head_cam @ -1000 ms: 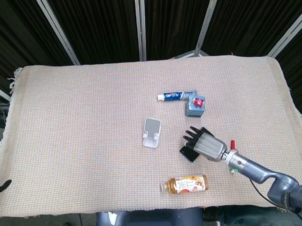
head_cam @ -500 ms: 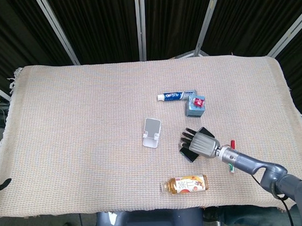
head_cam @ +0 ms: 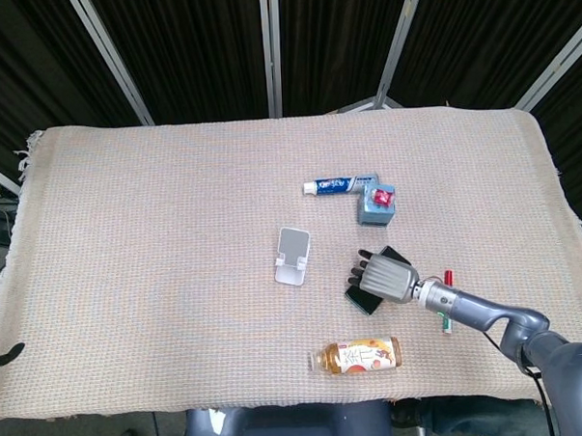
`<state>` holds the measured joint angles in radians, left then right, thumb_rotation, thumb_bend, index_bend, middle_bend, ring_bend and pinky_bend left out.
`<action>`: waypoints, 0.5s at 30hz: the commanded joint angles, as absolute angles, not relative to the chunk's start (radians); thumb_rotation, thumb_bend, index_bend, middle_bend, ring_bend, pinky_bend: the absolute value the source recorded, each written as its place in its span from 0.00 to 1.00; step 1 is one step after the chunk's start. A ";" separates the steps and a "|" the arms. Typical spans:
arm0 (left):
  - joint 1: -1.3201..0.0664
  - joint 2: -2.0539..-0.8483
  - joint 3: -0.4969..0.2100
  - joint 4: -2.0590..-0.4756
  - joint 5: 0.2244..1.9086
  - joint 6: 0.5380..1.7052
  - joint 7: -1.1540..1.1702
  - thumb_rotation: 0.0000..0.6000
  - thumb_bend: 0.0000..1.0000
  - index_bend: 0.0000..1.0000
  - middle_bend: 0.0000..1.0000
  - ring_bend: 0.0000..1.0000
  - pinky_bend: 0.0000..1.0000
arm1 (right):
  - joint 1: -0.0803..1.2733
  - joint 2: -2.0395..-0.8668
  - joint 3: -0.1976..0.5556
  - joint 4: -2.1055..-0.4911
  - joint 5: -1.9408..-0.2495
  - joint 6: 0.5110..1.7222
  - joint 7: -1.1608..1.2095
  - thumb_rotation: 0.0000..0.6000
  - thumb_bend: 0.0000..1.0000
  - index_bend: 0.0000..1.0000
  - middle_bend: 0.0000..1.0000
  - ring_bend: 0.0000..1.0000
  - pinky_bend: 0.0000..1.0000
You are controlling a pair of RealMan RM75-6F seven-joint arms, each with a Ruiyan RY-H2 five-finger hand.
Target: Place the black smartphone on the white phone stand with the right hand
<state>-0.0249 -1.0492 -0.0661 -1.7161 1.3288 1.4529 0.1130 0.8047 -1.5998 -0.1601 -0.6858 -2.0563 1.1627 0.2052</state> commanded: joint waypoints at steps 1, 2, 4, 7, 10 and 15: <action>-0.025 -1.047 -0.064 -1.718 1.335 1.454 0.108 1.00 0.00 0.00 0.00 0.00 0.00 | 0.798 -1.601 -0.163 -0.639 -2.067 1.242 0.173 1.00 0.15 0.52 0.56 0.50 0.28; -0.024 -1.046 -0.063 -1.718 1.338 1.455 0.105 1.00 0.00 0.00 0.00 0.00 0.00 | 0.795 -1.599 -0.163 -0.633 -2.068 1.258 0.162 1.00 0.15 0.52 0.56 0.51 0.29; -0.022 -1.042 -0.060 -1.720 1.348 1.459 0.097 1.00 0.00 0.00 0.00 0.00 0.00 | 0.789 -1.589 -0.159 -0.632 -2.064 1.295 0.137 1.00 0.15 0.53 0.56 0.52 0.33; -0.021 -1.037 -0.056 -1.722 1.363 1.465 0.083 1.00 0.00 0.00 0.00 0.00 0.00 | 0.785 -1.560 -0.151 -0.648 -2.066 1.356 0.061 1.00 0.15 0.53 0.57 0.52 0.35; -0.020 -1.032 -0.053 -1.723 1.376 1.470 0.071 1.00 0.00 0.00 0.00 0.00 0.00 | 0.788 -1.520 -0.137 -0.689 -2.070 1.405 -0.035 1.00 0.15 0.53 0.57 0.53 0.35; -0.013 -1.021 -0.050 -1.725 1.389 1.479 0.039 1.00 0.00 0.00 0.00 0.00 0.00 | 0.808 -1.400 -0.087 -0.883 -2.069 1.432 -0.287 1.00 0.15 0.53 0.56 0.53 0.35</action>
